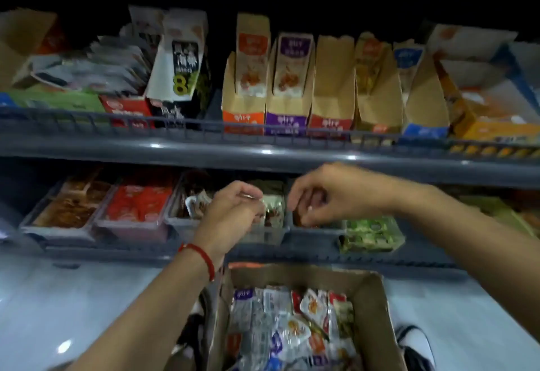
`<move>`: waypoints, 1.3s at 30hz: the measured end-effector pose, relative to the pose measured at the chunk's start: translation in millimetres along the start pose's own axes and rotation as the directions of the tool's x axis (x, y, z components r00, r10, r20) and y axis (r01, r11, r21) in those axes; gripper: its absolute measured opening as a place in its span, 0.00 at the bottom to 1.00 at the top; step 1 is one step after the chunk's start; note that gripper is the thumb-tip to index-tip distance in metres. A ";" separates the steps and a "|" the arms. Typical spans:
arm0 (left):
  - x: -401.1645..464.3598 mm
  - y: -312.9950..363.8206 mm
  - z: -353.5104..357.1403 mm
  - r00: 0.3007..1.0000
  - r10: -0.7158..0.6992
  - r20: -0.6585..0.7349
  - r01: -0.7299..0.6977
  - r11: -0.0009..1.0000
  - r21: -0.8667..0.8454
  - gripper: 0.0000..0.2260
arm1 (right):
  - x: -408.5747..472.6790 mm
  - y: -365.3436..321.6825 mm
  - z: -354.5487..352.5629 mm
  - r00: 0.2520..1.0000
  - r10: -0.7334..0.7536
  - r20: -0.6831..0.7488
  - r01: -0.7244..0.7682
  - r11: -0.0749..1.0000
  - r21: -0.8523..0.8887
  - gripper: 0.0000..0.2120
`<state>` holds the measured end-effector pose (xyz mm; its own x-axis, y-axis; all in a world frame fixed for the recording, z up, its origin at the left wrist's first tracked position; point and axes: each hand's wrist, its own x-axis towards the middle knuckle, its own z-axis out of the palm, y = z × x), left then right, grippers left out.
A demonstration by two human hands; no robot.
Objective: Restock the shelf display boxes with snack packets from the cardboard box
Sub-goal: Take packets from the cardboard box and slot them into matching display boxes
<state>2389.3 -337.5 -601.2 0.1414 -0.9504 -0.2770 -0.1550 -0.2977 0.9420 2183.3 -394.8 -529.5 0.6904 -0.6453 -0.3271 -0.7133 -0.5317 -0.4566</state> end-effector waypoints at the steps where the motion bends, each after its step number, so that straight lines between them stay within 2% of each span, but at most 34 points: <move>1: -2.1 -15.5 5.1 1.000 -0.017 0.020 0.016 0.997 0.080 0.05 | 4.7 13.2 29.5 0.992 0.042 0.118 -0.040 0.999 -0.016 0.15; 4: -8.4 -70.3 19.6 0.992 -0.090 0.094 0.056 0.948 0.312 0.08 | 29.3 61.5 133.3 0.908 0.193 0.372 -0.144 0.977 -0.154 0.19; 6: -17.6 -112.2 28.7 0.975 -0.198 0.101 0.138 0.894 0.425 0.10 | 42.3 94.2 204.0 0.841 0.292 0.455 -0.191 0.948 -0.256 0.22; 8: -25.0 -163.0 36.2 0.952 -0.289 0.100 0.214 0.864 0.456 0.12 | 46.7 122.4 266.3 0.828 0.352 0.437 -0.255 0.930 -0.266 0.29; 11: -38.4 -214.9 49.3 0.907 -0.400 0.131 0.265 0.784 0.561 0.10 | 40.8 147.1 347.3 0.848 0.427 0.313 -0.413 0.904 -0.111 0.38; 14: -47.1 -230.7 59.7 0.880 -0.460 0.117 0.289 0.714 0.638 0.09 | 29.0 144.7 415.4 0.843 0.435 0.317 -0.443 0.895 -0.051 0.31; 17: -43.2 -231.1 69.3 0.897 -0.434 0.078 0.269 0.679 0.684 0.09 | 24.9 134.8 452.0 0.866 0.400 0.299 -0.392 0.916 -0.089 0.23; 19: -38.6 -227.5 77.5 0.904 -0.418 0.088 0.244 0.676 0.695 0.09 | 27.5 132.6 458.3 0.878 0.372 0.301 -0.384 0.923 -0.021 0.18; 22: -32.8 -227.8 88.3 0.897 -0.415 0.154 0.205 0.698 0.686 0.09 | 25.0 138.2 453.8 0.871 0.354 0.341 -0.420 0.896 0.143 0.18; 24: -32.4 -227.2 92.1 0.884 -0.431 0.182 0.204 0.705 0.679 0.09 | 22.3 148.6 446.4 0.884 0.369 0.286 -0.431 0.882 0.193 0.16; 26: -33.3 -227.4 92.6 0.880 -0.438 0.184 0.198 0.691 0.695 0.09 | 17.7 154.0 432.1 0.867 0.421 0.267 -0.495 0.791 0.359 0.12; 29: -35.7 -224.8 90.6 0.886 -0.429 0.177 0.192 0.686 0.702 0.09 | 9.7 158.1 401.9 0.892 0.420 0.168 -0.450 0.787 0.421 0.07; 31: -36.0 -223.3 88.9 0.890 -0.418 0.184 0.184 0.697 0.693 0.09 | 0.9 159.5 378.6 0.887 0.453 0.095 -0.438 0.756 0.487 0.01; 34: -33.3 -216.8 87.5 0.903 -0.390 0.182 0.188 0.738 0.648 0.08 | -11.7 163.3 348.6 0.884 0.468 -0.011 -0.357 0.689 0.630 0.09; 36: -31.8 -208.6 88.1 0.914 -0.363 0.180 0.187 0.773 0.607 0.14 | -20.6 158.0 319.9 0.890 0.453 -0.058 -0.277 0.637 0.719 0.07; 39: -31.4 -191.1 90.9 0.956 -0.225 0.190 0.075 0.811 0.580 0.34 | -32.4 142.6 269.8 0.898 0.438 -0.050 -0.204 0.514 0.833 0.05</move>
<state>2325.7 -259.0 -789.8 -0.0161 -0.8585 -0.5125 -0.6823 -0.3653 0.6333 2091.8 -301.7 -807.2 0.3018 -0.8394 -0.4520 -0.4065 0.3156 -0.8574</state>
